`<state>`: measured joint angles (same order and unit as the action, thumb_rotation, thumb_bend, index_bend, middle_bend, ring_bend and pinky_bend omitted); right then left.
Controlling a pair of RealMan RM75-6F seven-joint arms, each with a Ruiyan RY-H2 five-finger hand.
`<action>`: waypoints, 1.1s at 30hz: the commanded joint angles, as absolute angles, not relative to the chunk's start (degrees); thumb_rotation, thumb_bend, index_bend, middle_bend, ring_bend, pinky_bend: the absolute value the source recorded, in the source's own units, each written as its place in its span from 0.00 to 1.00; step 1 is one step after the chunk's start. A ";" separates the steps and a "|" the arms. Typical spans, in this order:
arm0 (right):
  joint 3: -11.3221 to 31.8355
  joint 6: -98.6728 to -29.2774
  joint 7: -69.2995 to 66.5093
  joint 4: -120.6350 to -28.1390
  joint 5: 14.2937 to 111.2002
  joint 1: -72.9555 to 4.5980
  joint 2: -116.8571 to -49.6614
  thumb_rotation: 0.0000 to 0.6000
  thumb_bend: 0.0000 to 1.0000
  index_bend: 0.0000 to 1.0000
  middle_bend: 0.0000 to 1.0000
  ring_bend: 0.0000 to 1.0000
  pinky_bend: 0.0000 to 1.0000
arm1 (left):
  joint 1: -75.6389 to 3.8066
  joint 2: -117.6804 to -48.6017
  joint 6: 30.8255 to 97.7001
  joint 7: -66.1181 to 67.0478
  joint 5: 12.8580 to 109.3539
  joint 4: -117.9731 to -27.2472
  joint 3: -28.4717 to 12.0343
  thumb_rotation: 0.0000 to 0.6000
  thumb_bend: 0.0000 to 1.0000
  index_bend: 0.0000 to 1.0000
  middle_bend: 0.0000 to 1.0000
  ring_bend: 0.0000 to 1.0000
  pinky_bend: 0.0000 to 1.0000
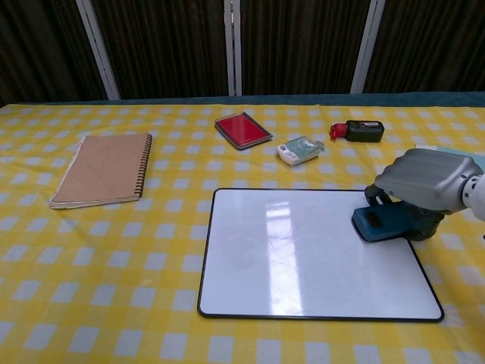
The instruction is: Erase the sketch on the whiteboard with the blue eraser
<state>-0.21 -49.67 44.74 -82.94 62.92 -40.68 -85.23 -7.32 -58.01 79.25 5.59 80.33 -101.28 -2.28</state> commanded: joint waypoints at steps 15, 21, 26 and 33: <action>-7.42 -51.83 50.33 -98.38 69.17 -39.89 -78.31 1.00 0.72 0.65 0.64 0.52 0.40 | -7.23 -58.06 79.49 5.71 80.61 -101.33 -2.13 1.00 0.00 0.00 0.00 0.00 0.00; -4.41 -56.42 41.74 -97.76 74.63 -38.87 -75.50 1.00 0.72 0.65 0.64 0.52 0.40 | -7.17 -57.96 79.60 5.47 80.55 -101.39 -2.18 1.00 0.00 0.00 0.00 0.00 0.00; -0.52 -58.54 35.20 -92.53 72.73 -38.03 -73.66 1.00 0.72 0.65 0.64 0.52 0.40 | -7.09 -57.98 79.92 5.67 80.75 -101.44 -2.20 1.00 0.00 0.00 0.00 0.00 0.00; 2.32 -54.09 32.36 -81.44 61.06 -37.16 -76.08 1.00 0.72 0.63 0.62 0.52 0.40 | -7.09 -57.95 80.00 5.74 81.00 -101.71 -2.15 1.00 0.00 0.00 0.00 0.00 0.00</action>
